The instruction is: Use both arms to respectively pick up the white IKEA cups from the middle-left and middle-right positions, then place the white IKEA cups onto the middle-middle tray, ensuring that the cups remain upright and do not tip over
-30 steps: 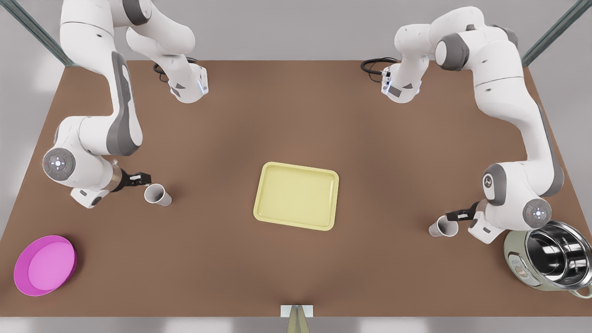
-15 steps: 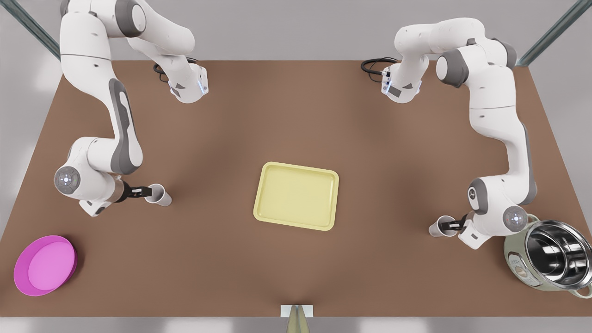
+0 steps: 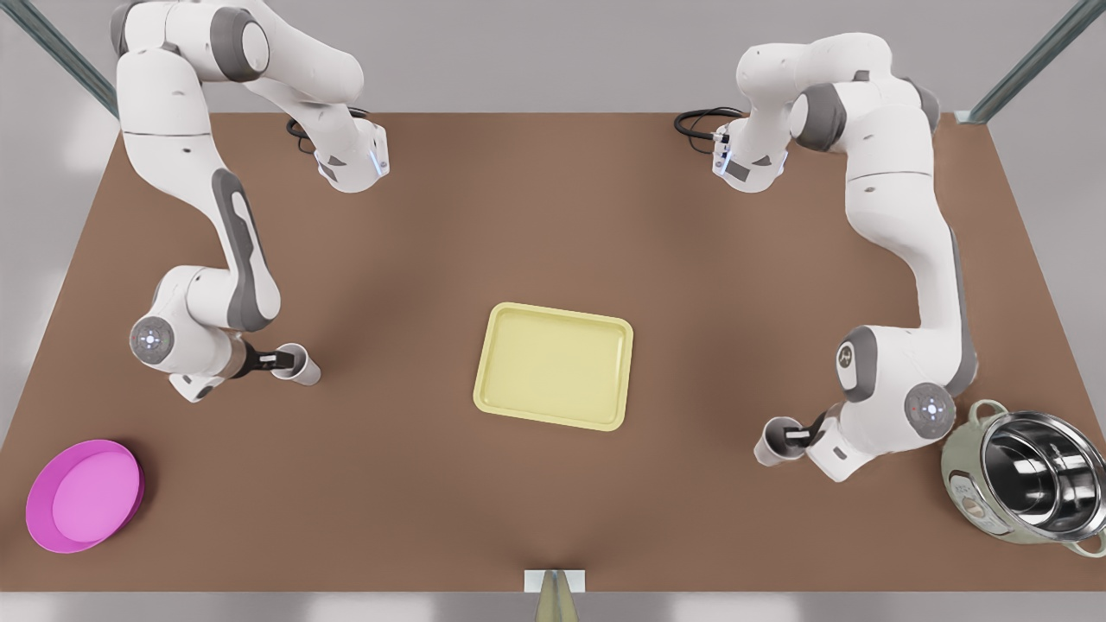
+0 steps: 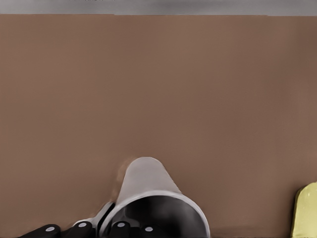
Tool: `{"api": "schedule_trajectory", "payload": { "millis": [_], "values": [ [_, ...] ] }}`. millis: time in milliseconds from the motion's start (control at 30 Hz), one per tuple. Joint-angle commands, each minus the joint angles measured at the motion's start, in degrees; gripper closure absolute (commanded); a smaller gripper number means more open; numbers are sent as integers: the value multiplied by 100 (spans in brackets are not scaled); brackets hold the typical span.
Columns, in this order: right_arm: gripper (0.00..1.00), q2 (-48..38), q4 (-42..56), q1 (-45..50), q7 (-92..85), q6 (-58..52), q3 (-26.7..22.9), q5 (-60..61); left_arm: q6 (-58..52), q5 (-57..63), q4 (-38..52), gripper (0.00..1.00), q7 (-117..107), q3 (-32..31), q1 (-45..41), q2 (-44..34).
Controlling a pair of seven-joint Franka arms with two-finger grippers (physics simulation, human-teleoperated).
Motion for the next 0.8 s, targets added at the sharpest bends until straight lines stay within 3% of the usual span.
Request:
{"api": "schedule_trajectory", "payload": {
  "millis": [0,67,133,233,333,467,567,600,633,667,700,733,767],
  "values": [
    [0,42,-9,-7,-77,227,3,12,-1044,-58,206,79,-3767,-16,-687,-10],
    [0,112,-27,-77,-86,244,3,3,-912,-84,416,79,-6369,-42,-1724,25],
    [0,173,-36,-86,-86,280,3,3,-596,-84,425,79,-6996,-596,-1804,139],
    [0,305,-36,-129,-94,323,3,3,-130,-84,399,79,-6934,-746,-1778,464],
    [26,349,-53,-165,-244,403,3,3,714,-84,-111,79,-6899,-834,-1716,517],
    [46,393,-36,-138,-253,411,29,3,828,-102,-119,79,-6873,-966,-1690,631],
    [79,385,-9,-103,-244,394,47,3,828,-93,-155,79,-6855,-1089,-1629,790],
    [79,376,8,-94,-235,367,55,3,837,-93,-155,79,-6855,-1089,-1629,816],
    [79,358,17,-86,-235,332,55,3,837,-84,-155,74,-6855,-1089,-1629,825],
    [79,349,43,-77,-235,315,64,-5,907,-84,-155,44,-6855,-1089,-1620,834],
    [79,305,131,-77,-226,183,117,3,907,-84,-155,33,-6855,-1089,-1611,834],
    [79,253,245,-77,-217,104,161,-6,916,-84,-155,12,-6855,-1089,-1611,834],
    [79,182,413,-50,-217,-63,345,-6,942,-84,-163,0,-6846,-1097,-1567,834]
  ]
}}
